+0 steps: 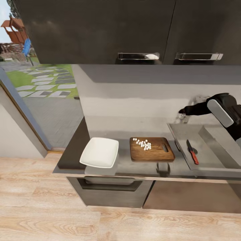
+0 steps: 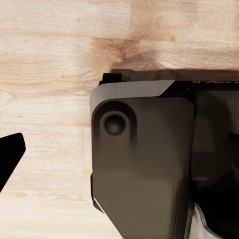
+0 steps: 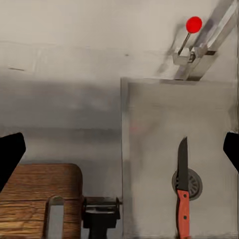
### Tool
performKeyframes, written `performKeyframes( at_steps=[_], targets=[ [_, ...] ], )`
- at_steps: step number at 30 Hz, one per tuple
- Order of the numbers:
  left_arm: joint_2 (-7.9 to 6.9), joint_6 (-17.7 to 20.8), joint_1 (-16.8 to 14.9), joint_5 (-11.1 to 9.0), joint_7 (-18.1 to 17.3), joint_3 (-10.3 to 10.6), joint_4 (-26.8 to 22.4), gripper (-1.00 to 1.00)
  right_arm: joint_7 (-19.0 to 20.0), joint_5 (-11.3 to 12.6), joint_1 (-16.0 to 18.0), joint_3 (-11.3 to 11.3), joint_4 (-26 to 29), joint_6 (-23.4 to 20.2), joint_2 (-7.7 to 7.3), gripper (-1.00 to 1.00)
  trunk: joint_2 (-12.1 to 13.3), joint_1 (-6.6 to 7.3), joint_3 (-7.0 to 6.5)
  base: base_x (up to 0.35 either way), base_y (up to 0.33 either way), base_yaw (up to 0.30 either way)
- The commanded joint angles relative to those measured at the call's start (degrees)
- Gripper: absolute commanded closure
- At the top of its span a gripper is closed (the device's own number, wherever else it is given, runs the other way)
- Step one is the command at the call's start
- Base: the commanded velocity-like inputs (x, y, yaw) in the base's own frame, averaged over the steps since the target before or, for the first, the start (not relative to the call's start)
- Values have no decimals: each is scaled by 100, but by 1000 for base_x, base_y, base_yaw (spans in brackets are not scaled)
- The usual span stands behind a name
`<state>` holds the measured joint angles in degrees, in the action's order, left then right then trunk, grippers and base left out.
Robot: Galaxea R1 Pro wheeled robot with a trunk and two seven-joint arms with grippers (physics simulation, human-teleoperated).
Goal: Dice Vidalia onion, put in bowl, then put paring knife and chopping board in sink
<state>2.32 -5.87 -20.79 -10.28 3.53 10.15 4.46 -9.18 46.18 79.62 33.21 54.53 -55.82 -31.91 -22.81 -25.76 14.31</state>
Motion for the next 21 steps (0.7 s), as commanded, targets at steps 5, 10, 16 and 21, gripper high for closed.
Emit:
performKeyframes(
  at_steps=[5,10,16,21],
  targets=[
    [6,-45,-13,-49,7,49,28,-100,-315,57,9,7,-970,-73,612,-100,-11,-2,11,-111,0,0],
    [50,-30,-13,-45,-18,49,21,-100,-826,-122,9,-2,-1882,-55,1285,-100,-11,-2,11,-22,0,0],
    [66,-28,-13,-44,-19,49,20,-100,-944,-146,5,-20,-1987,-53,1371,-100,-11,-2,11,-2,0,0],
    [70,-28,-13,-44,-19,49,20,-100,-953,-152,1,-22,-1998,-67,1312,-100,-11,-2,11,0,0,0]
  ],
)
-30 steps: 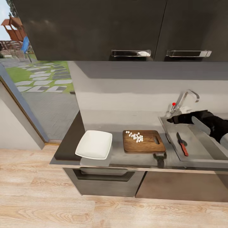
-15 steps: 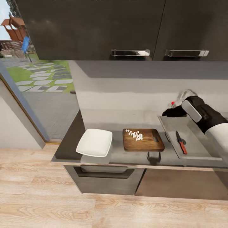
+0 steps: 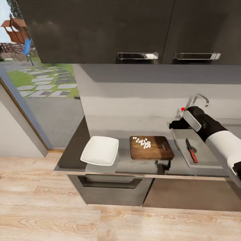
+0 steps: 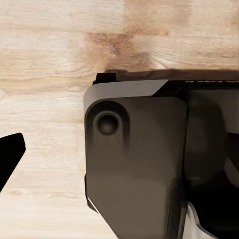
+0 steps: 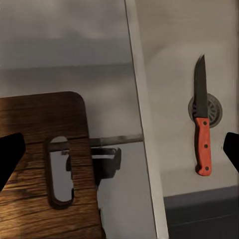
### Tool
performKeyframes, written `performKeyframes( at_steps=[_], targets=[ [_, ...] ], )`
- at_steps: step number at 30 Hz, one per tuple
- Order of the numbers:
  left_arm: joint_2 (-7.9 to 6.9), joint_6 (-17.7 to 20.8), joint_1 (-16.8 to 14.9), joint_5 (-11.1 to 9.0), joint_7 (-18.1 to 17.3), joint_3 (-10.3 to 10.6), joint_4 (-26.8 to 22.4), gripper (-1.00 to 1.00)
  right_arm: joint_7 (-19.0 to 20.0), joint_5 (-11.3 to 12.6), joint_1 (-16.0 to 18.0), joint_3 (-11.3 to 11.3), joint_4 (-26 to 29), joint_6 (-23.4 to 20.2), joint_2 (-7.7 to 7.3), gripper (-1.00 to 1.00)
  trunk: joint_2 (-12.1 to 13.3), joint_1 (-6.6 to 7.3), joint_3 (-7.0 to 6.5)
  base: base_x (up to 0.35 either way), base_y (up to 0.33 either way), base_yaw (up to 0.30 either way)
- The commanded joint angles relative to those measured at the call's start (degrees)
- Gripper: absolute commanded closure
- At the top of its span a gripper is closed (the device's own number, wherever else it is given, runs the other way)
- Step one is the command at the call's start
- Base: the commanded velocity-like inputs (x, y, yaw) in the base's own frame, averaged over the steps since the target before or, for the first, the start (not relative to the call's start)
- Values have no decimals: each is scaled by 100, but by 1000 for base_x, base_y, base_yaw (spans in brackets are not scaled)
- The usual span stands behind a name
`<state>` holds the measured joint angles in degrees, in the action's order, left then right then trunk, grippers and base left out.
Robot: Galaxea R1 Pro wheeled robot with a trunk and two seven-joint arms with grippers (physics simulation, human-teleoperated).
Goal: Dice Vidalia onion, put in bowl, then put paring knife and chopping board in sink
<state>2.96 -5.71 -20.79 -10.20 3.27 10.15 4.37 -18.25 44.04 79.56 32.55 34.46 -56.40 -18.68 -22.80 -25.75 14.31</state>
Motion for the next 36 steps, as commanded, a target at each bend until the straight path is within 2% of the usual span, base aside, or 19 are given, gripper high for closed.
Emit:
performKeyframes(
  at_steps=[1,11,17,19,25,36],
  targets=[
    [8,-45,-12,-52,7,49,29,-100,-46,61,8,46,9,-10,-13,-100,-12,-3,11,0,0,0],
    [-5,-45,-12,-52,9,49,30,-100,-47,61,7,65,-31,-10,12,-100,-12,-3,35,0,0,0],
    [0,-45,-12,-52,12,49,29,-100,-4,61,7,67,-684,12,38,-100,-12,-3,86,0,0,0],
    [1,-45,-12,-52,10,49,30,-100,5,61,7,69,-742,14,41,-100,-12,-3,103,0,0,0],
    [2,-45,-12,-52,10,49,29,-100,14,64,6,70,-781,15,180,-100,-12,-3,158,0,0,0],
    [2,-45,-12,-52,9,49,29,-100,29,87,5,67,-765,15,198,-100,-12,-3,259,0,0,0]
  ],
)
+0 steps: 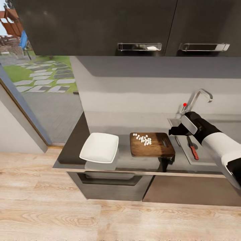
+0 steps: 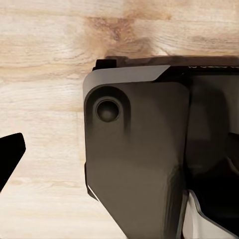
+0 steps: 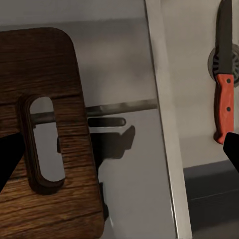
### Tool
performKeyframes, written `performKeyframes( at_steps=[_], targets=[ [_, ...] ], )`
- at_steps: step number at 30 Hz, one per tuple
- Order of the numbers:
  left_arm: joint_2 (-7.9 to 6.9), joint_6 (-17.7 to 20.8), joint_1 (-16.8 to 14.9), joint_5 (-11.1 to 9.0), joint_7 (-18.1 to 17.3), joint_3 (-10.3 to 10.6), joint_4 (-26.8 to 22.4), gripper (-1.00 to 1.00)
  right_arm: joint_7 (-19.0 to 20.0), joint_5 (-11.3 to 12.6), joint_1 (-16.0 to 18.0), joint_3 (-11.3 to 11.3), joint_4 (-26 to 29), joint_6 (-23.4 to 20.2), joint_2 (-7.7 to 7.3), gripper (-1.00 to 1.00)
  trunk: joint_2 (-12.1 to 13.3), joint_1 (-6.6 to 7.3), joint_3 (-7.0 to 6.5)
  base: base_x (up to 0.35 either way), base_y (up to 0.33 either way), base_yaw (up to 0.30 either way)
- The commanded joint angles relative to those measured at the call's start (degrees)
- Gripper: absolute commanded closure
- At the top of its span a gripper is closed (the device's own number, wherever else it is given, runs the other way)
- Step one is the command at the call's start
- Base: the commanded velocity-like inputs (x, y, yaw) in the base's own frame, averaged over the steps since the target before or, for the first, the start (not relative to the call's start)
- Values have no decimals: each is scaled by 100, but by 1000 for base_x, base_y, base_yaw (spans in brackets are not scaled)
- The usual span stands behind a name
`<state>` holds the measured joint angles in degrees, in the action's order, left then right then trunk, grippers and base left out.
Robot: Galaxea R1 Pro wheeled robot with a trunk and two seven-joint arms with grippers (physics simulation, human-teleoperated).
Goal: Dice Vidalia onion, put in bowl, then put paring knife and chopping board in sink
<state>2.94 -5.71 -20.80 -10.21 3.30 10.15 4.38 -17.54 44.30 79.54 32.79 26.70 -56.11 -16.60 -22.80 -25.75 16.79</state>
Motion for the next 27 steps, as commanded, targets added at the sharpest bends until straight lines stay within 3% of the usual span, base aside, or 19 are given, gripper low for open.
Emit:
performKeyframes(
  at_steps=[1,19,27],
  targets=[
    [5,-45,-12,-52,7,49,30,-100,-41,61,5,43,10,-14,-6,-100,-12,-3,20,0,0,0],
    [5,-45,-12,-52,5,49,30,-100,102,36,4,57,2,-20,104,-100,-12,-3,184,0,0,0],
    [5,-45,-12,-52,4,49,30,-100,110,35,3,230,2,-14,82,-100,-12,-3,257,0,0,0]
  ],
)
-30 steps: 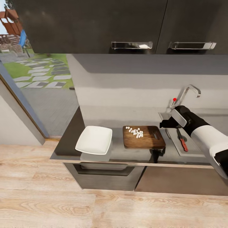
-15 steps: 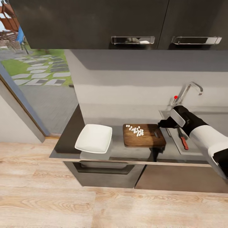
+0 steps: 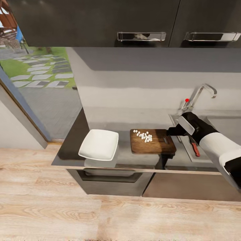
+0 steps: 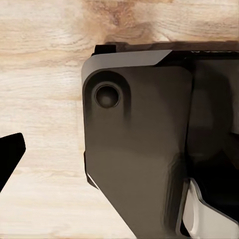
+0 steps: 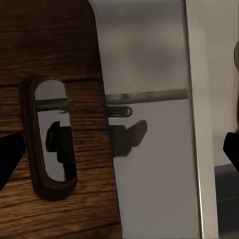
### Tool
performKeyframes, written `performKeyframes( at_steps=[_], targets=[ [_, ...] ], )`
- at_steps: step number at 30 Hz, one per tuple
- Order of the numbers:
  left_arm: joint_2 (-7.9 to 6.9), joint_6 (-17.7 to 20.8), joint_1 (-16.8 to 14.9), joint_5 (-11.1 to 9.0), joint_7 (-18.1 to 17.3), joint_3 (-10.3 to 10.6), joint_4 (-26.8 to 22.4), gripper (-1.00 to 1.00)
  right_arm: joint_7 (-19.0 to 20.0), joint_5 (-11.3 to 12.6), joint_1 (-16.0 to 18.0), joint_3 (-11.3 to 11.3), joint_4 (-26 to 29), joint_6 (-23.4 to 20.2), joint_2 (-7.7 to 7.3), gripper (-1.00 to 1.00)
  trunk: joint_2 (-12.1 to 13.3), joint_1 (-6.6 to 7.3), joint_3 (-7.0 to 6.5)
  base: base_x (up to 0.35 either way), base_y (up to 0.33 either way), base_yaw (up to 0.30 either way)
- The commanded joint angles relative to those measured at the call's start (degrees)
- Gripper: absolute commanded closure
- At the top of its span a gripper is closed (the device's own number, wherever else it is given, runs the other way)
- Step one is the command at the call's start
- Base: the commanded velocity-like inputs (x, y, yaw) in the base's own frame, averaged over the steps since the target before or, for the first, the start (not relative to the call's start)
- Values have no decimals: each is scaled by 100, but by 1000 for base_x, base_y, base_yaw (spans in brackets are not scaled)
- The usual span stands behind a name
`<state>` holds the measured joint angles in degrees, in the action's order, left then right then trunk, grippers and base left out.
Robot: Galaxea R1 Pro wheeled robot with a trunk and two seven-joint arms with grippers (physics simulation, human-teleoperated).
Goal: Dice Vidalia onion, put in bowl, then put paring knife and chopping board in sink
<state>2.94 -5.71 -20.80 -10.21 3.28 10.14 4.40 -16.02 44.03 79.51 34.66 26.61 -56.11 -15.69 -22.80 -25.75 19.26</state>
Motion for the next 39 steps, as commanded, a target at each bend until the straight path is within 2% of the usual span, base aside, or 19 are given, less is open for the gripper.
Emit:
performKeyframes(
  at_steps=[1,39],
  targets=[
    [5,-45,-12,-52,7,49,28,-100,-41,61,6,49,11,-14,-14,-100,-11,-3,19,0,0,0],
    [5,-45,-12,-52,7,49,32,-100,-41,61,8,59,11,-5,-31,-100,-11,-3,367,0,0,0]
  ],
)
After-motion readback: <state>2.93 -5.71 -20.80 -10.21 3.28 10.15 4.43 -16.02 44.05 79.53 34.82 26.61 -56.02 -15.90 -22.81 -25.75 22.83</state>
